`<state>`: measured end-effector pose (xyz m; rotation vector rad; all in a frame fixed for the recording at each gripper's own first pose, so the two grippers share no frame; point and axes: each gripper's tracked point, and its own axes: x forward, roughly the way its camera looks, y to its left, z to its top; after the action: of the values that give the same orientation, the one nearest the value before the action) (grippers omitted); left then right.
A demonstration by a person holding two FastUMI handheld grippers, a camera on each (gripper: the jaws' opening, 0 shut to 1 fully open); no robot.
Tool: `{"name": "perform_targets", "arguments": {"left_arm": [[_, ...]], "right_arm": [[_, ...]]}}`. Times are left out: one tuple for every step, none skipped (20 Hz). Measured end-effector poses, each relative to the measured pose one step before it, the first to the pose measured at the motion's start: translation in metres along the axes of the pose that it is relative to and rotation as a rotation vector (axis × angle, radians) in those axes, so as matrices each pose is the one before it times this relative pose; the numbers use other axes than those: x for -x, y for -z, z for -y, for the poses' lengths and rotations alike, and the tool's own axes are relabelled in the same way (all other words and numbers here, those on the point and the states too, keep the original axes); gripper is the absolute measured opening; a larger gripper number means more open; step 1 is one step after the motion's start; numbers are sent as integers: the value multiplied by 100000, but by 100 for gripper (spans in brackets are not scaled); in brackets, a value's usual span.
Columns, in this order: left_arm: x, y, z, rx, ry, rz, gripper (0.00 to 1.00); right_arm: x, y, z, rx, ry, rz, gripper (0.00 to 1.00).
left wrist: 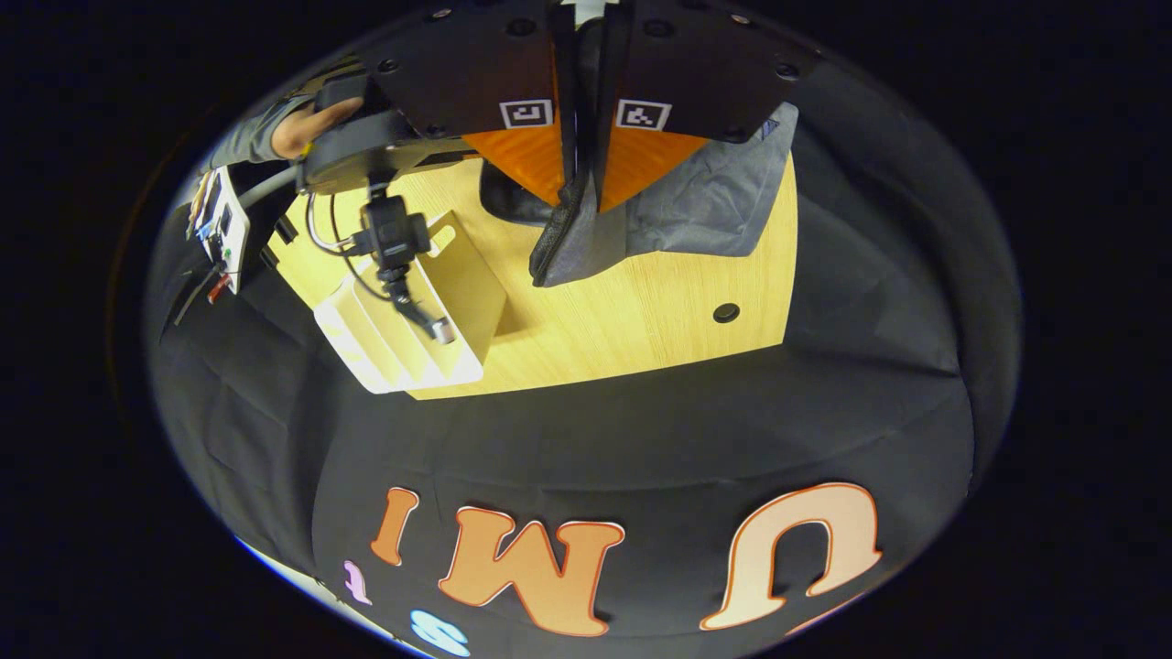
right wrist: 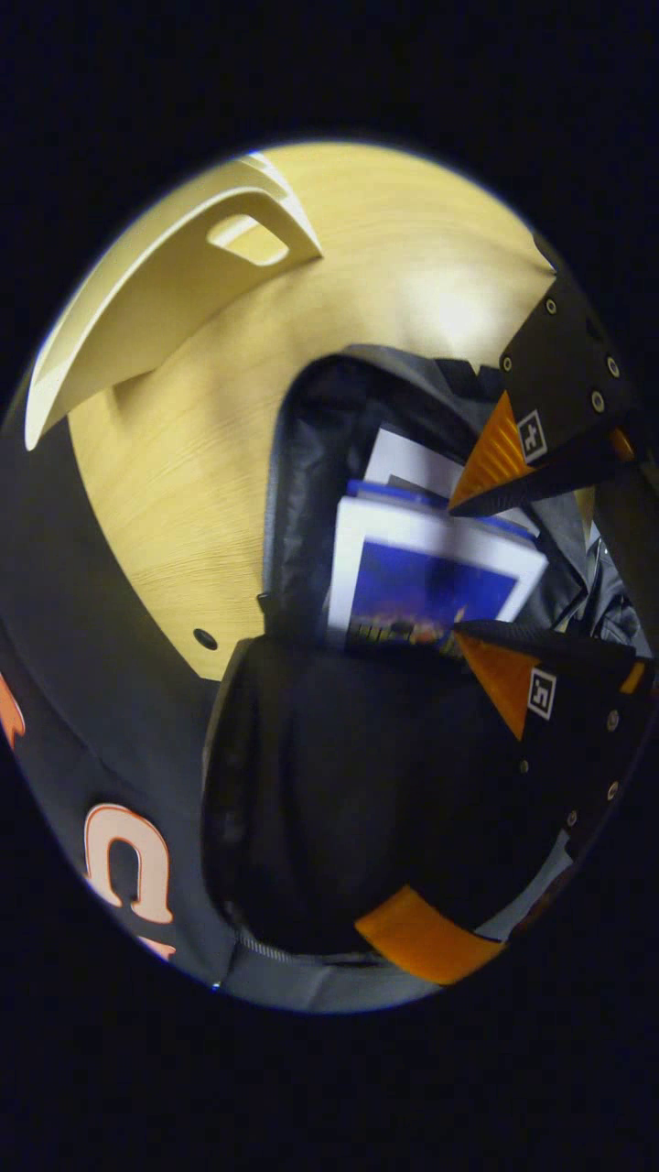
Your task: Open the schoolbag, grab two books from the bookshelf and put them into the schoolbag.
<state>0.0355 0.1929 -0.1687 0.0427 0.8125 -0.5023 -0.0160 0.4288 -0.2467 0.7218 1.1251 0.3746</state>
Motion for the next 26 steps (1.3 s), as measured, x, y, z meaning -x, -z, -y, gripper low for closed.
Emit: {"name": "perform_targets", "arguments": {"left_arm": [[-44, 205, 121, 258, 674, 272, 12], [-123, 268, 201, -309, 720, 328, 16], [-102, 318, 369, -60, 729, -92, 20], [-19, 192, 285, 331, 785, 106, 29], [-136, 147, 550, 456, 1574, -105, 31], [-43, 423, 592, 160, 1738, -474, 37], [-270, 478, 429, -834, 692, -282, 41], [-469, 501, 299, -880, 293, -247, 53], [-355, 656, 344, -49, 171, -614, 60], [-556, 571, 465, 881, 1396, -911, 72], [-286, 440, 770, 1223, 2409, -609, 78], [-135, 163, 615, 1484, 1931, -5, 82], [-192, -109, 715, 692, 1470, 736, 82], [-432, -243, 238, 282, -1176, 778, 92], [-70, -218, 133, -399, -1115, 1006, 97], [-17, -268, 200, -47, -1789, 1026, 98], [10, -396, 265, -205, -1759, 1255, 98], [-42, -472, 282, 84, -2125, 1382, 98], [-132, -136, 330, 295, -1507, 1593, 99], [19, -593, 586, -85, -1804, 1934, 98], [-177, -803, 583, -366, -2888, 2711, 98], [-38, -293, 660, -55, -2365, 1037, 98], [148, -298, 703, 260, -2482, 2390, 98], [83, -648, 898, 602, -1521, 2391, 99], [-91, -678, 1088, 914, -980, 2967, 98], [75, -611, 915, 925, -921, 3144, 98]], "right_arm": [[1125, -326, -357, -1072, -1028, 1255, 68], [715, -557, 211, -16, 864, 1741, 70], [677, -573, 728, 1148, 2249, 2270, 73], [581, -458, 758, 2335, 2607, 2271, 79], [666, -343, 847, 2315, 2784, 2091, 67], [701, -446, 746, 2014, 1973, 2094, 86], [757, -355, 471, 554, 1359, 1860, 87], [515, -480, 342, -491, 615, 1930, 89], [427, -425, 415, -425, 680, 2029, 90], [471, -390, 565, 166, 1408, 1650, 93], [568, -423, 730, 308, 2034, 1898, 95], [509, -605, 737, 505, 1710, 2566, 98], [611, -673, 883, -49, 2542, 2812, 98], [660, -719, 824, -264, 1852, 2707, 98], [533, -750, 519, -582, 622, 2565, 98], [707, -830, 429, -561, -253, 2551, 98], [487, -930, 744, 64, 277, 2266, 98], [579, -1122, 727, 1041, 446, 2896, 98], [386, -1016, 765, 2233, 494, 2364, 98], [376, -1003, 1121, 2271, 802, 2063, 98], [303, -953, 1124, 1540, 957, 1992, 98], [328, -878, 867, 1074, -207, 1356, 98], [645, -1150, 630, 1500, -622, 1602, 98], [625, -862, 923, 2559, -246, 1950, 98], [486, -988, 954, 3371, 201, 2710, 98], [522, -1020, 993, 3620, 581, 2852, 98]]}}
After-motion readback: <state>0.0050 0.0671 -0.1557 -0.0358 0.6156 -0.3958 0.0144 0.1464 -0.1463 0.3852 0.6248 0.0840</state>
